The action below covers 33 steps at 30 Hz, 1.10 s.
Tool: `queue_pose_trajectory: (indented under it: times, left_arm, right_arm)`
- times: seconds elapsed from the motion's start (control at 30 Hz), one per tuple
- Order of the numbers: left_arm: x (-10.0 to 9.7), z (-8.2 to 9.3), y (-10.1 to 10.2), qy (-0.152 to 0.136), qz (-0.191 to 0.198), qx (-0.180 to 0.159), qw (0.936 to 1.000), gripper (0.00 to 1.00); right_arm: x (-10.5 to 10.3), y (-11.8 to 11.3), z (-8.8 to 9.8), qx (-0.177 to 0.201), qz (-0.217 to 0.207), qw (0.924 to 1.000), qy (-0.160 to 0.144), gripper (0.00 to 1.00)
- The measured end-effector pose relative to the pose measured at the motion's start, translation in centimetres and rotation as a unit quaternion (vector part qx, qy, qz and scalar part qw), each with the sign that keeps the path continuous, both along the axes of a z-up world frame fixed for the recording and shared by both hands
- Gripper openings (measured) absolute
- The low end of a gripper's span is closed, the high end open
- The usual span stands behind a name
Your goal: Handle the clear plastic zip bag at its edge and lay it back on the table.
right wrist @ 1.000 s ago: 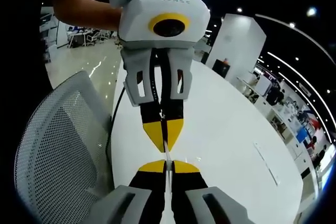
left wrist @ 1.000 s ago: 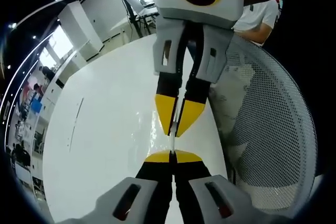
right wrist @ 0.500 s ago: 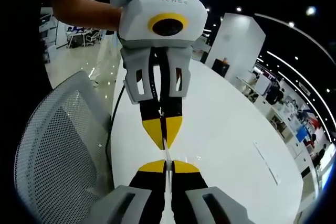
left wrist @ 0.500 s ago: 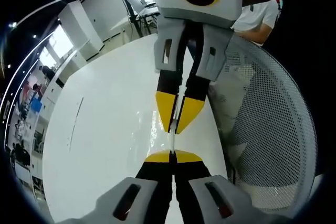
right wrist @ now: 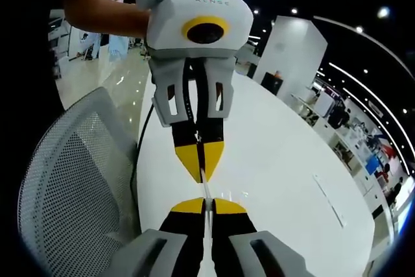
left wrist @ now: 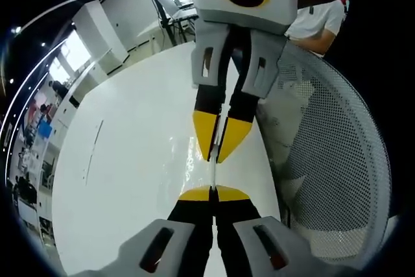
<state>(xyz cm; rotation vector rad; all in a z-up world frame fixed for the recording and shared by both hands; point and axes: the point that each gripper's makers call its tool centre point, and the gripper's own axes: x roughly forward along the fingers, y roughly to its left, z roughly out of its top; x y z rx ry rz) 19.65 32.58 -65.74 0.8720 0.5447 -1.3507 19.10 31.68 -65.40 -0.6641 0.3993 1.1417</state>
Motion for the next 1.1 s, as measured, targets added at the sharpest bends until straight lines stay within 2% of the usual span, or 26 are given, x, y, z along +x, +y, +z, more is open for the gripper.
queue_pose_trajectory:
  times: [1.1]
  left_arm:
    - [0.05,-0.05,0.17,-0.001,0.003,0.002,1.0000,0.00]
  right_arm:
    - [0.13,-0.17,-0.02,0.001,-0.005,1.0000,0.002,0.00]
